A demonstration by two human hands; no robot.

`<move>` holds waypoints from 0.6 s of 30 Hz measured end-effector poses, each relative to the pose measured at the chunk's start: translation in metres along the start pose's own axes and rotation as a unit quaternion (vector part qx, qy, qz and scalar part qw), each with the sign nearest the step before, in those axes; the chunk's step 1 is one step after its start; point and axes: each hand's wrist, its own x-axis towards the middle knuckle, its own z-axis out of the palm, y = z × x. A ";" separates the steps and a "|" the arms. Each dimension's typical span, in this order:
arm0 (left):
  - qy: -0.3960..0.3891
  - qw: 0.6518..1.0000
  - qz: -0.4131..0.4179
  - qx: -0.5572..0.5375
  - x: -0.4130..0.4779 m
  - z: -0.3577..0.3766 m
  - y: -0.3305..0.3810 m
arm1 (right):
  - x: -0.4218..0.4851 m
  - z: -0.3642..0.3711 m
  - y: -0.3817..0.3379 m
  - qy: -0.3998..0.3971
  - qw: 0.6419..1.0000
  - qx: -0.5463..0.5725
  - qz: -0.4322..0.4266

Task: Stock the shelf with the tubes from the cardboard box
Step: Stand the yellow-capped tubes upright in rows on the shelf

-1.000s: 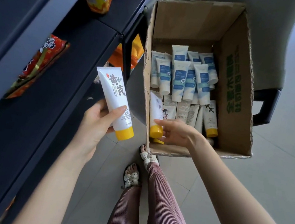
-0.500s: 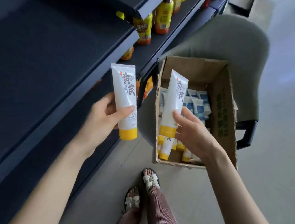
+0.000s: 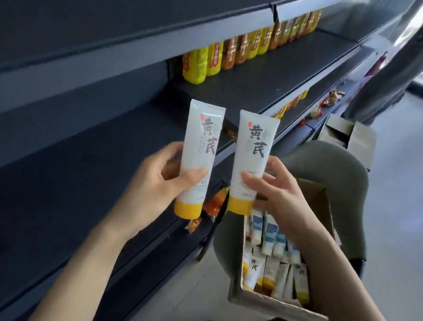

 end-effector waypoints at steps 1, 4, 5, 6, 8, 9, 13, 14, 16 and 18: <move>0.010 1.000 0.010 -0.001 -0.005 -0.006 0.009 | -0.002 0.007 -0.009 -0.003 1.000 -0.008 -0.014; 0.041 0.998 0.040 -0.004 -0.023 -0.023 0.036 | -0.009 0.028 -0.036 -0.017 0.998 -0.023 -0.053; 0.053 0.997 0.048 -0.006 -0.029 -0.028 0.045 | -0.012 0.034 -0.045 -0.024 0.997 -0.024 -0.066; 0.066 0.996 0.055 -0.009 -0.035 -0.033 0.053 | -0.014 0.041 -0.053 -0.033 0.996 -0.025 -0.079; 0.098 0.993 0.064 -0.021 -0.047 -0.042 0.067 | -0.018 0.053 -0.068 -0.051 0.993 -0.028 -0.107; 0.114 0.991 0.067 -0.024 -0.054 -0.046 0.074 | -0.020 0.059 -0.075 -0.059 0.991 -0.030 -0.119; 0.183 0.979 0.085 -0.021 -0.077 -0.057 0.093 | -0.021 0.080 -0.098 -0.099 0.982 -0.043 -0.153; 0.202 0.975 0.089 -0.024 -0.083 -0.059 0.097 | -0.021 0.085 -0.103 -0.111 0.980 -0.043 -0.162; 0.240 0.965 0.100 -0.032 -0.095 -0.063 0.104 | -0.019 0.093 -0.110 -0.137 0.974 -0.043 -0.176; 0.286 0.952 0.104 -0.043 -0.107 -0.066 0.109 | -0.017 0.100 -0.116 -0.165 0.968 -0.044 -0.182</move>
